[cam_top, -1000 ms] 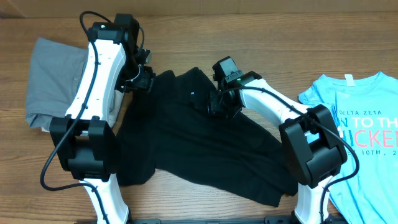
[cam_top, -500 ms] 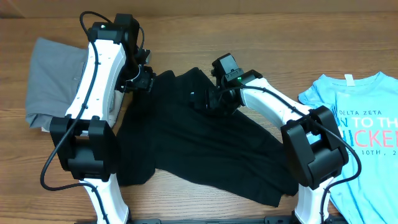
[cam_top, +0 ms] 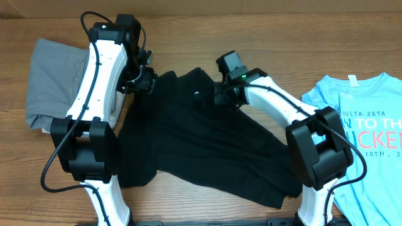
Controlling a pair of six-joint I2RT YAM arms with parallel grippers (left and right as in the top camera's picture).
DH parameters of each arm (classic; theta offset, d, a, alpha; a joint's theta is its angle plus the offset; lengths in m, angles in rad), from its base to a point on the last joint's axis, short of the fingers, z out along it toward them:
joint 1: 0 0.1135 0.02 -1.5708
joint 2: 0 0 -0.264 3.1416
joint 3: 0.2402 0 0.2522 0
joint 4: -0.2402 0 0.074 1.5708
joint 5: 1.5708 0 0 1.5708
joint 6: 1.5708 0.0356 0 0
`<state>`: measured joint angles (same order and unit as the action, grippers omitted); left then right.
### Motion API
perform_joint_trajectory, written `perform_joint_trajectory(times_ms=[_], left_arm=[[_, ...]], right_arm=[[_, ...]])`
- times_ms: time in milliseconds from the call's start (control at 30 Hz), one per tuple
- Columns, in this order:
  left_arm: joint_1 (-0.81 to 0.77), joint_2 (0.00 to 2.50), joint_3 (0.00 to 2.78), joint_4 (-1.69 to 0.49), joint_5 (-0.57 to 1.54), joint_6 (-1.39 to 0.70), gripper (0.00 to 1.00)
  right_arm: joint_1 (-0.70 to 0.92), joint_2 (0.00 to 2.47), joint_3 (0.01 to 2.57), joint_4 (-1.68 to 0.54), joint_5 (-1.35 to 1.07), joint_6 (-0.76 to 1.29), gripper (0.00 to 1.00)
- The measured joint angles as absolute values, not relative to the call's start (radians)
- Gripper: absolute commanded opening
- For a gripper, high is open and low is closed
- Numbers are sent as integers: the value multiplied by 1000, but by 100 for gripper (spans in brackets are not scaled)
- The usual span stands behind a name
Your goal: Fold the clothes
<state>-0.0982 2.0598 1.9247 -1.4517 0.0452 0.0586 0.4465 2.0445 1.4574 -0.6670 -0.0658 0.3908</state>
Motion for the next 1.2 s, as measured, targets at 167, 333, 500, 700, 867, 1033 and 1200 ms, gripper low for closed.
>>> perform_joint_trajectory(times_ms=[167, 333, 500, 700, 867, 1033, 1200], left_arm=[[-98, 2060, 1925, -1452, 45, 59, 71], [-98, 2060, 1925, -1451, 45, 59, 71], [-98, 2060, 1925, -1451, 45, 59, 72], [-98, 2060, 1925, -1451, 45, 59, 74], [-98, 2060, 1925, -1440, 45, 59, 75], [-98, 2060, 1925, -1437, 45, 59, 75], [-98, 2060, 1925, -1437, 45, 59, 75]], right_arm=[[339, 2026, 1508, -641, -36, 391, 4], [212, 1994, 1529, -528, -31, 394, 14], [136, 1992, 1533, -484, -52, 395, 26], [124, 1992, 1534, -601, -220, 367, 40], [220, 1992, 1533, -704, -291, 343, 51], [378, 1998, 1533, -694, -287, 342, 53], [442, 2059, 1533, -622, -256, 354, 50]])
